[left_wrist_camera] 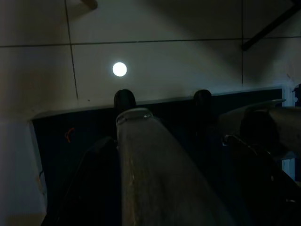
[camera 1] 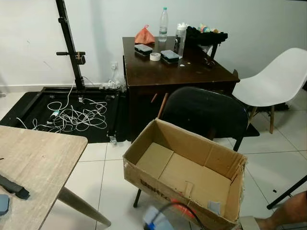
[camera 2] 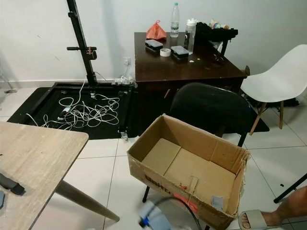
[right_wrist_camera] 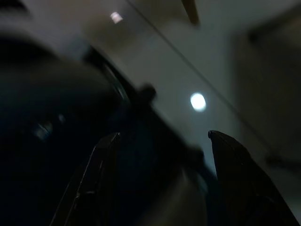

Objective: Picking trash to rubbish bin

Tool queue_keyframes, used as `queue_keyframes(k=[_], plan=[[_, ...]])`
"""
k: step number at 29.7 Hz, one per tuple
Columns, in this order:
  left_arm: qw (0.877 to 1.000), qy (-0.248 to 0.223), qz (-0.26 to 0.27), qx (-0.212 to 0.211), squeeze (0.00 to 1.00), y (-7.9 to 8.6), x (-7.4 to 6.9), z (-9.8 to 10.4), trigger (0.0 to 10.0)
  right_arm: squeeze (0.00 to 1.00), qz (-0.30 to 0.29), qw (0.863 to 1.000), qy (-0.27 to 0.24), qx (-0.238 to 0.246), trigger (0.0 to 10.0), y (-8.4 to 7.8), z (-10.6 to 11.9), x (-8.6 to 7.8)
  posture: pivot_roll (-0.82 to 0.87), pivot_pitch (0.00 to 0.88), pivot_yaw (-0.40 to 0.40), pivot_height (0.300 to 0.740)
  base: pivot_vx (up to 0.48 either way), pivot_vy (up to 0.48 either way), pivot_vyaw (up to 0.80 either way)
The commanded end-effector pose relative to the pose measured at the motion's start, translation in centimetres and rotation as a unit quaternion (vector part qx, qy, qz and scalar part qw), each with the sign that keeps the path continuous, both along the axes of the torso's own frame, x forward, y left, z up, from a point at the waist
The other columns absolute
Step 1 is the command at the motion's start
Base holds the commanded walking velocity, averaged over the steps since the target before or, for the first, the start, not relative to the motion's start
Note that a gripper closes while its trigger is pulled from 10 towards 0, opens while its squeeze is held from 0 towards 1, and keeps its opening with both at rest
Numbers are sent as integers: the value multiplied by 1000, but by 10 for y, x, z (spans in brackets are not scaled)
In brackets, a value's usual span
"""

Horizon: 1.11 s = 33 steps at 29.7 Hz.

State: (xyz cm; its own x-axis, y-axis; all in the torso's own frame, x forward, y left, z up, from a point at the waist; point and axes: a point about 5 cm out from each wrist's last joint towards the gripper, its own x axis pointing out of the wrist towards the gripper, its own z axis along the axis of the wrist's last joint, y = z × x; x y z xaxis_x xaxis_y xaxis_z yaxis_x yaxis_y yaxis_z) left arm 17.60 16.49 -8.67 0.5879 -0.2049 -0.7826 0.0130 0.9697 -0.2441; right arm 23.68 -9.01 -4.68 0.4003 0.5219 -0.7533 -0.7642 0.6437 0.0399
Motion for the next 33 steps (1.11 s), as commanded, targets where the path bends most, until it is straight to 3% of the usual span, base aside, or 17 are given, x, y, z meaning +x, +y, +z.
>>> queue_keyframes(k=[1, 6, 10, 11, 12, 17, 24, 33], plan=[[1000, 14, 7, -1, 0, -1, -8, -4, 10000, 0, -18, 1000, 11, -5, 10000, -2, -5, -5, -104, 85, 10, 740, 0, 0, 0], [1000, 22, 10, 5, 0, 3, -12, -6, 10000, 0, -86, 996, 34, -8, 10000, -19, -15, -16, -100, 79, 16, 740, 0, 0, 0], [999, 32, 10, 10, 0, 6, -18, -8, 10000, 0, -139, 988, 32, -60, 10000, -46, -24, -25, -89, 75, 19, 740, 0, 0, 778], [999, 32, 10, 10, 0, 6, -18, -8, 10000, 0, -139, 988, 32, -60, 10000, -46, -24, -25, -89, 75, 19, 740, 0, 0, 775], [999, 35, 10, 13, 0, 8, -20, -9, 10000, 0, -168, 982, 35, -83, 10000, -61, -27, -30, -89, 75, 19, 740, 0, 0, 775], [999, 40, 6, 18, 0, 10, -22, -9, 10000, 0, -199, 974, 43, -102, 10000, -79, -30, -36, -91, 72, 24, 740, 0, 0, 771], [999, 43, 0, 21, 0, 10, -22, -10, 10000, 0, -221, 966, 60, -119, 10000, -93, -35, -48, -91, 72, 24, 740, 0, 0, 768], [999, 45, 2, 19, 0, 9, -22, -10, 10000, 0, -225, 964, 71, -124, 10000, -96, -39, -56, -96, 76, 27, 740, 0, 0, 767]])
